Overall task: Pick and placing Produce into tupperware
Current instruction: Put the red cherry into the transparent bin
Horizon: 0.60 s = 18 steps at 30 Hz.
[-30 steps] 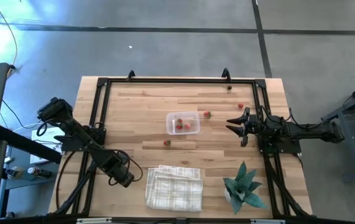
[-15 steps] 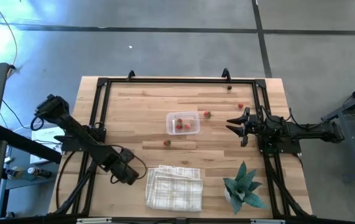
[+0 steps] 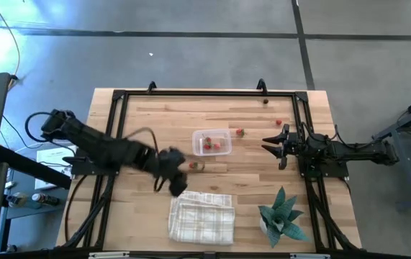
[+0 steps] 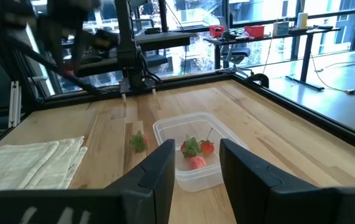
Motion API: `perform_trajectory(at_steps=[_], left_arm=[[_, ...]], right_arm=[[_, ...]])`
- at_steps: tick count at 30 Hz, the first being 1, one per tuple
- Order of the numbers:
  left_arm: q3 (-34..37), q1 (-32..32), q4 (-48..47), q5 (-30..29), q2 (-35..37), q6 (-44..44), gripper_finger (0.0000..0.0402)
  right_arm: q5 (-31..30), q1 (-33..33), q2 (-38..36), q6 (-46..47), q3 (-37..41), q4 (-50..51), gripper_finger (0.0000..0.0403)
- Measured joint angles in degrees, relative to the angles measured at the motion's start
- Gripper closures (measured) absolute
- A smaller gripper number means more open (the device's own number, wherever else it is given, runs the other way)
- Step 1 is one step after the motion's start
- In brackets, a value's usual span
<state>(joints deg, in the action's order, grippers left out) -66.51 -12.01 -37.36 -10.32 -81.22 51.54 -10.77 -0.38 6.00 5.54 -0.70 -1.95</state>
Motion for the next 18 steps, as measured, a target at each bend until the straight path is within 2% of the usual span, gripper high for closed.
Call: perform_trajectory(at_steps=[3, 7, 12, 14, 16, 18], left_arm=[[-5.71, 6.15, -0.07, 1.42, -0.42, -8.85, 0.0319], [-11.93, 14.77, 0.21, 6.26, -1.50, -19.31, 0.0319], [-17.82, 23.96, -1.81, 16.05, -6.36, -32.82, 0.0319], [-20.02, 26.35, -5.31, 19.56, -9.74, -39.11, 0.0319], [-22.34, 26.93, -9.65, 19.40, -13.53, -44.99, 0.0319], [-24.61, 27.42, -14.98, 16.66, -17.28, -48.97, 0.0318]], right_arm=[[0.00, 0.00, 0.00, -0.01, 0.01, 0.01, 0.0286], [-0.01, 0.00, 0.00, -0.01, 0.01, -0.01, 0.0286], [0.01, 0.00, 0.00, 0.00, -0.01, 0.01, 0.0286], [0.01, 0.00, 0.07, -0.02, 0.01, 0.01, 0.0286], [0.00, 0.00, 0.07, -0.01, 0.00, 0.01, 0.0286], [0.01, 0.00, -0.02, 0.00, 0.01, 0.01, 0.0286]])
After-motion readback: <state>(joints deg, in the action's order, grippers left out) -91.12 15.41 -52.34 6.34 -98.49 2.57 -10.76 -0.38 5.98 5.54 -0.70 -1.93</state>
